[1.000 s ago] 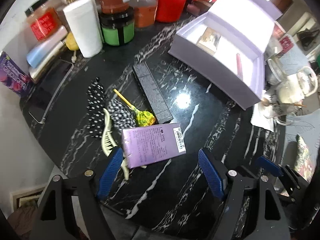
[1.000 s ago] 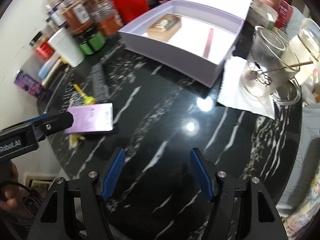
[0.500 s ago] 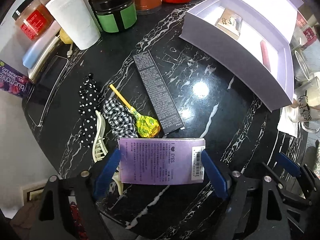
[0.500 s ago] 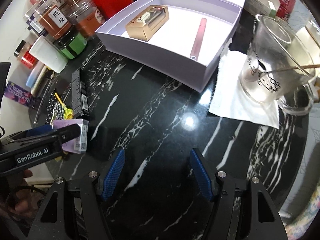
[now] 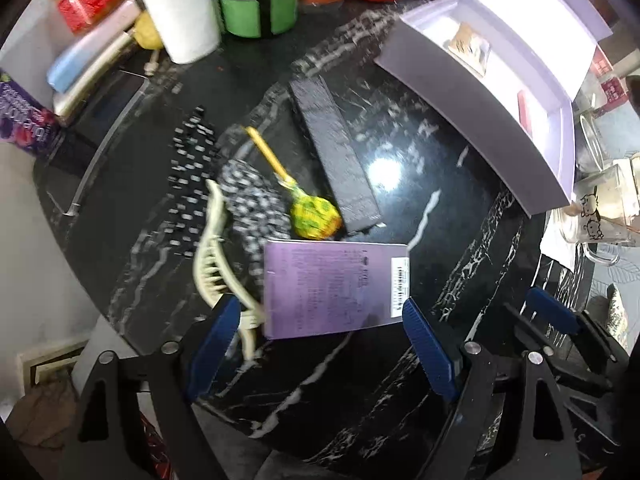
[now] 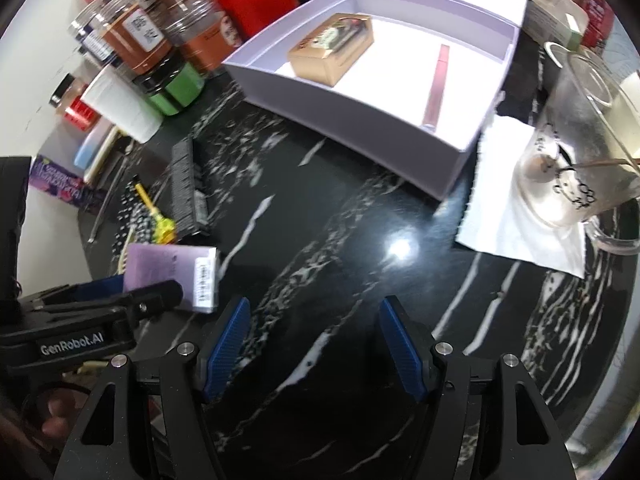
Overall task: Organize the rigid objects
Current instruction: 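Grasp the purple EYES box with the right gripper while the left gripper grasps the cream hair clip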
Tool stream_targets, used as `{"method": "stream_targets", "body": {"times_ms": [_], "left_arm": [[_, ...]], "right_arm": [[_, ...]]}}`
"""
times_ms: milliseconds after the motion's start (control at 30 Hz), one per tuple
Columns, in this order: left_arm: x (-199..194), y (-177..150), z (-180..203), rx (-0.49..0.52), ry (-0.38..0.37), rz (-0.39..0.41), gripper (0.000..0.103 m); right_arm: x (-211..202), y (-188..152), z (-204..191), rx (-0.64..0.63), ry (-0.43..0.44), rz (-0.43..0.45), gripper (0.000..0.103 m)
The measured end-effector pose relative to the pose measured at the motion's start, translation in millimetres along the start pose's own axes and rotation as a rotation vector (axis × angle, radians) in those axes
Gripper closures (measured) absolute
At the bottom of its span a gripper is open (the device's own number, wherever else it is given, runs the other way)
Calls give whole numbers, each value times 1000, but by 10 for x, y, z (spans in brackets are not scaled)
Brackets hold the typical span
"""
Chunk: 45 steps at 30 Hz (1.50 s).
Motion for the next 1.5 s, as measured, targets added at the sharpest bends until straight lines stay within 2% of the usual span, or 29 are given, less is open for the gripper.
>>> {"method": "stream_targets", "body": {"times_ms": [267,333,367,400,567,767,967,1100,1133,1167,1300,1500], "left_arm": [[-229,-19,-599,-99,36,39,19],[-247,-42,-744,-123,48,40,19],[-248,-67,-714,-130,54,39,19],[-228,-55,-774,-137,62,35,19],[-167,-36,-1031,-161,89,15,19],[-172,-57,-1359,-186,120,17,19],[-204,-23,-1566,-194,116,31,19],[-206,-1,-1574,-181,111,39,19],[-206,-4,-1570,-176,108,38,19],[-202,-9,-1561,-172,98,36,19],[-188,-14,-1429,-158,49,32,19],[-111,-16,-1044,-129,-16,35,19]], "right_arm": [[110,13,-387,-26,87,-29,33],[145,22,-485,-34,113,-42,21],[163,32,-542,-36,128,-46,7],[176,42,-587,-35,143,-47,0],[269,97,-794,-2,197,-66,0],[390,182,-1064,-32,154,-77,0],[573,182,-1155,-15,110,-133,0],[687,141,-1178,-15,49,-173,0],[703,126,-1179,-24,40,-176,2],[703,117,-1175,-27,33,-173,10],[673,94,-1120,-2,83,-174,9],[537,56,-851,24,40,-153,9]]}}
Point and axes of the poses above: each gripper's, at about its wrist camera, not at the fingertips, and x roughly the way its jaws point, z to its right, y to its top, the point moved 6 cm from there along x, roughly the way its jaws point, and after that the axes turned 4 degrees about -z, right-handed, at the moved point
